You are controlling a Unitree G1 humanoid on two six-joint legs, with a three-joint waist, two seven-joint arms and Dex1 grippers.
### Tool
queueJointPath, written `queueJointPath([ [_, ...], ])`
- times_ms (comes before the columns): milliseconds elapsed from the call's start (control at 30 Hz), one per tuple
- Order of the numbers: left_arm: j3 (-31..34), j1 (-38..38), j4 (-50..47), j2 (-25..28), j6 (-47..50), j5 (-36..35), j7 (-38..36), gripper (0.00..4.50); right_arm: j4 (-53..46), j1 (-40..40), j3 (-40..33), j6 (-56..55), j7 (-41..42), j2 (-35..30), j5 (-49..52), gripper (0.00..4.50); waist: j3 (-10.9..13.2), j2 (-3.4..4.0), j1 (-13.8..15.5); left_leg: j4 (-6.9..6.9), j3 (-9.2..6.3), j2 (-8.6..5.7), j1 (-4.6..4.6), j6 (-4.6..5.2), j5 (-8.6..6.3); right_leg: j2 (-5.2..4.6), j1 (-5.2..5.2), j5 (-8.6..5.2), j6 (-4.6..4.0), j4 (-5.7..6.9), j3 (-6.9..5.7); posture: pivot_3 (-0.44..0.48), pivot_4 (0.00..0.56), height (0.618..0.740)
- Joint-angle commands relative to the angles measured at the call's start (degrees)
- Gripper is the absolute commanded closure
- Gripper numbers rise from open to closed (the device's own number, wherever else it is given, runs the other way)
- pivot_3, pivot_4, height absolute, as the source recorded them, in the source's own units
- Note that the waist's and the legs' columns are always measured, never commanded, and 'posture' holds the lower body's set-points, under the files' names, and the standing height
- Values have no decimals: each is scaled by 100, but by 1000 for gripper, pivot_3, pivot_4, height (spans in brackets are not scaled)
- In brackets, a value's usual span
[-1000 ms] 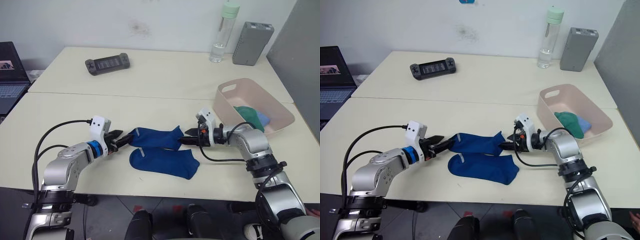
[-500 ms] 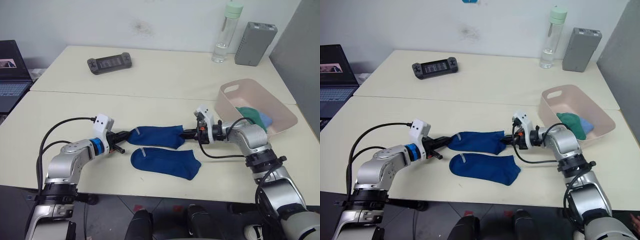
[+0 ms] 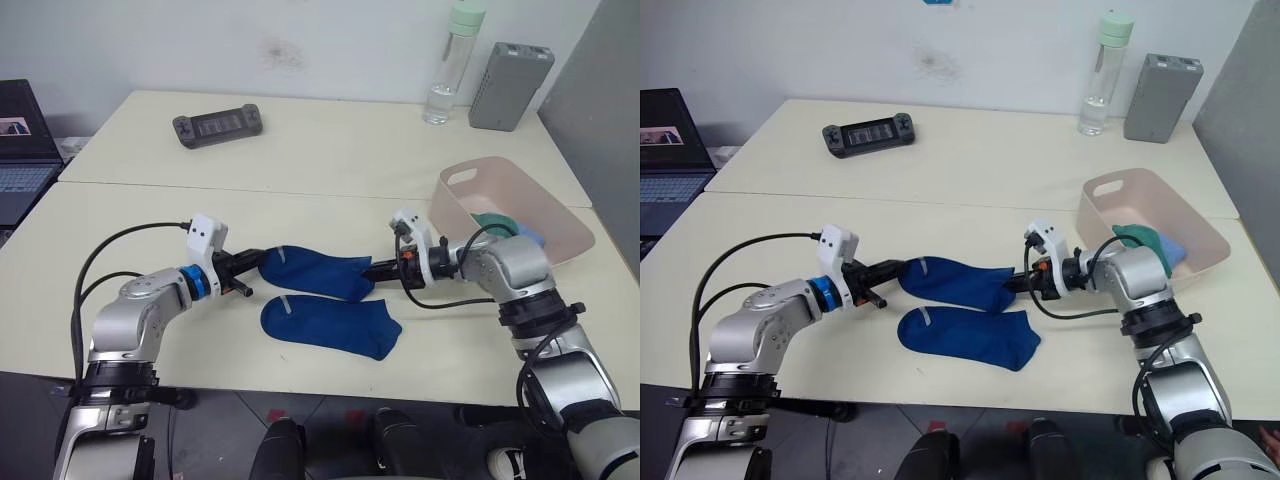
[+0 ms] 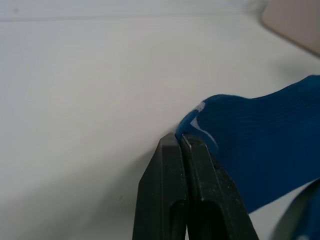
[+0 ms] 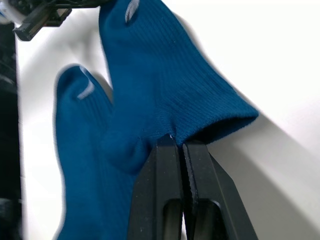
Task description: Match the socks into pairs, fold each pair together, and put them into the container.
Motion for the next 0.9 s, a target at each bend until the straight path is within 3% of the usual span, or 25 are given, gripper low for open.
queueJointPath([
  [33, 491, 67, -1126, 245, 890, -944, -20, 4471, -871, -222, -537, 902, 4, -256, 678, 4500, 0, 0, -1, -1, -2, 1, -1, 0, 0, 0, 0, 0, 0, -3, -2, 0, 150, 740],
  [267, 953, 528, -2191, 316, 2078, -1949, 615, 4471, -2263, 313, -1042, 2133, -313, -517, 1534, 4500, 0, 0, -1, -6, -2, 2, 0, 4, -2, 1, 6, -1, 2, -19, -1, 0, 150, 740],
  [433, 960, 1096, -2709, 301, 2405, -2338, 922, 4471, -2946, 1034, -1193, 2258, -652, -712, 2137, 4500, 0, 0, 1, -8, 1, 3, -4, 5, -3, 1, 7, -5, 9, -40, 2, 0, 150, 740],
  [900, 797, 1386, -2496, 445, 2429, -2236, 1207, 4471, -2862, 1689, -785, 1672, -1127, -906, 2178, 4500, 0, -1, -4, -10, 15, 3, -2, 6, -4, 3, 8, -14, 31, -56, 12, 0, 150, 740],
])
